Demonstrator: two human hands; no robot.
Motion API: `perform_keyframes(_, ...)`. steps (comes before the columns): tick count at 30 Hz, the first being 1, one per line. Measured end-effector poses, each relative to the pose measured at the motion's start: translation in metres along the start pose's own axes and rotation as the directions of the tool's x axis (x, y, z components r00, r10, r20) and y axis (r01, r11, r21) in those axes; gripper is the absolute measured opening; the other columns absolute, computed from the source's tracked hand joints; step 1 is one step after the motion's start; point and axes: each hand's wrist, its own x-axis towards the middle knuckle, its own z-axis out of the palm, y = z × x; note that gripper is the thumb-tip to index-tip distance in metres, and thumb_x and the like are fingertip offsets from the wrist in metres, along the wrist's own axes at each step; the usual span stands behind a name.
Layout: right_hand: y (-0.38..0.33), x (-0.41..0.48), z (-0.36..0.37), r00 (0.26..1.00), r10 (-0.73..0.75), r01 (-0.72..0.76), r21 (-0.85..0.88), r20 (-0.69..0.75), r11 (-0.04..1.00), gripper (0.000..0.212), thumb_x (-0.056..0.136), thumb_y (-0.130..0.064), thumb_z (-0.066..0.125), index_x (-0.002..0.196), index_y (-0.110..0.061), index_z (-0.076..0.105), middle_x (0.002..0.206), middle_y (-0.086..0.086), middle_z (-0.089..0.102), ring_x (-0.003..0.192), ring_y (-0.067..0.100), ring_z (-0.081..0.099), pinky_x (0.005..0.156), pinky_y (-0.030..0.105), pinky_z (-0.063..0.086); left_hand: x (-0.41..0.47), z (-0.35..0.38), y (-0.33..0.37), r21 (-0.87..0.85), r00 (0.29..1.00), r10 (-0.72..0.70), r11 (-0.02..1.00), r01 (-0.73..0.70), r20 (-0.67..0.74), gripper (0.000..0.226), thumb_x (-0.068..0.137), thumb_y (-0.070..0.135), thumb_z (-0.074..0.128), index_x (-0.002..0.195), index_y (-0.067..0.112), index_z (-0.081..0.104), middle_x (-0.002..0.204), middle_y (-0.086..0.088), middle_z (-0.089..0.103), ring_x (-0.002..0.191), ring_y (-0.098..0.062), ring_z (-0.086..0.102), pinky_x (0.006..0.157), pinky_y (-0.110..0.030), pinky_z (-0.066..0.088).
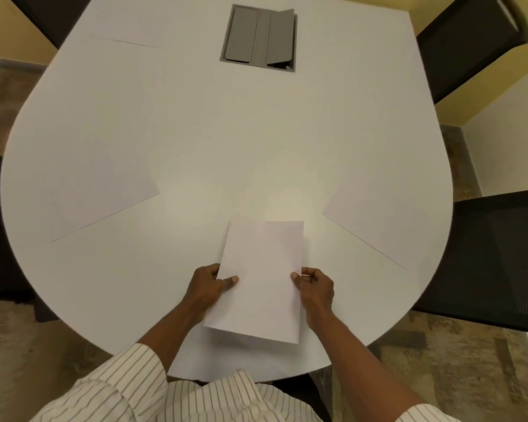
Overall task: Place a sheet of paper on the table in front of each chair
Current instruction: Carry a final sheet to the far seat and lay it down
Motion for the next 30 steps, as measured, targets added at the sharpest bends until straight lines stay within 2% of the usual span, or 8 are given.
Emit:
perform_keyframes(3, 0.003, -0.010, -0.019, 1.000, -0.022, 0.021, 0.062, 0.017, 0.998, 0.016, 0.090, -0.012, 0.086, 0.096, -0.021, 0.074, 0.088, 0.002, 0.074, 0.083, 0.017, 0.069, 0.076, 0.025, 0.052, 0.000, 0.005, 0.003, 0.031, 1.000, -0.009, 0.999, 0.009, 0.010, 0.024, 0.088, 0.027, 0.088, 0.101, 0.009, 0.080, 0.093, -0.002, 0.084, 0.086, -0.023, 0.081, 0.075, -0.036, 0.064)
perform_keyframes(6, 0.014, -0.020, -0.042, 1.000, -0.006, 0.007, 0.112, -0.008, 0.994, 0.016, 0.092, -0.013, 0.084, 0.102, -0.018, 0.074, 0.094, 0.006, 0.073, 0.087, 0.019, 0.068, 0.078, 0.025, 0.052, 0.002, 0.017, 0.002, 0.107, 1.000, -0.005, 0.994, 0.004, 0.015, 0.037, 0.093, 0.034, 0.083, 0.089, -0.002, 0.072, 0.079, -0.008, 0.073, 0.076, -0.022, 0.067, 0.071, -0.036, 0.053)
perform_keyframes(11, 0.042, -0.035, -0.080, 0.991, 0.051, -0.028, 0.184, -0.122, 0.982, 0.016, 0.091, -0.014, 0.086, 0.101, -0.019, 0.074, 0.098, 0.008, 0.077, 0.088, 0.021, 0.069, 0.083, 0.034, 0.055, -0.004, 0.053, 0.006, 0.224, 0.997, 0.032, 0.974, -0.046, 0.069, 0.028, 0.097, 0.033, 0.078, 0.080, 0.010, 0.071, 0.081, -0.003, 0.071, 0.076, -0.020, 0.062, 0.073, -0.036, 0.052)
perform_keyframes(15, 0.058, -0.049, -0.114, 0.972, 0.069, -0.007, 0.261, -0.227, 0.965, 0.012, 0.092, -0.007, 0.083, 0.094, -0.014, 0.074, 0.099, 0.010, 0.078, 0.087, 0.025, 0.070, 0.075, 0.032, 0.056, -0.017, 0.090, 0.008, 0.332, 0.984, 0.094, 0.933, -0.140, 0.149, 0.031, 0.096, 0.034, 0.078, 0.075, 0.015, 0.066, 0.075, 0.000, 0.065, 0.070, -0.018, 0.056, 0.068, -0.033, 0.048)
perform_keyframes(19, 0.080, -0.063, -0.154, 0.946, 0.075, 0.023, 0.295, -0.316, 0.955, 0.012, 0.091, -0.005, 0.083, 0.086, -0.011, 0.075, 0.090, 0.010, 0.078, 0.083, 0.027, 0.071, 0.074, 0.035, 0.060, -0.039, 0.126, 0.009, 0.410, 0.963, 0.136, 0.884, -0.224, 0.233, 0.031, 0.095, 0.034, 0.080, 0.076, 0.013, 0.067, 0.075, -0.001, 0.067, 0.070, -0.019, 0.059, 0.072, -0.041, 0.056)
perform_keyframes(22, 0.105, -0.076, -0.186, 0.925, 0.095, 0.022, 0.302, -0.367, 0.953, 0.011, 0.092, -0.013, 0.084, 0.084, -0.010, 0.077, 0.087, 0.011, 0.080, 0.083, 0.032, 0.075, 0.077, 0.046, 0.065, -0.060, 0.154, 0.007, 0.471, 0.941, 0.157, 0.834, -0.289, 0.300, 0.027, 0.096, 0.035, 0.079, 0.080, 0.013, 0.071, 0.080, -0.003, 0.074, 0.075, -0.021, 0.067, 0.081, -0.047, 0.063)
perform_keyframes(25, 0.131, -0.094, -0.220, 0.903, 0.121, 0.019, 0.320, -0.412, 0.947, 0.013, 0.092, -0.016, 0.084, 0.082, -0.012, 0.077, 0.086, 0.011, 0.080, 0.082, 0.034, 0.075, 0.078, 0.052, 0.064, -0.082, 0.185, 0.000, 0.513, 0.917, 0.169, 0.785, -0.347, 0.362, 0.027, 0.095, 0.036, 0.079, 0.082, 0.013, 0.072, 0.082, -0.006, 0.076, 0.077, -0.024, 0.069, 0.081, -0.051, 0.063)
perform_keyframes(30, 0.189, -0.130, -0.282, 0.876, 0.173, 0.007, 0.371, -0.450, 0.928, 0.014, 0.092, -0.022, 0.084, 0.082, -0.015, 0.078, 0.084, 0.008, 0.080, 0.090, 0.042, 0.076, 0.081, 0.059, 0.063, -0.140, 0.244, -0.027, 0.558, 0.883, 0.155, 0.723, -0.407, 0.443, 0.022, 0.096, 0.035, 0.078, 0.089, 0.015, 0.075, 0.091, -0.003, 0.079, 0.088, -0.027, 0.075, 0.087, -0.050, 0.066)
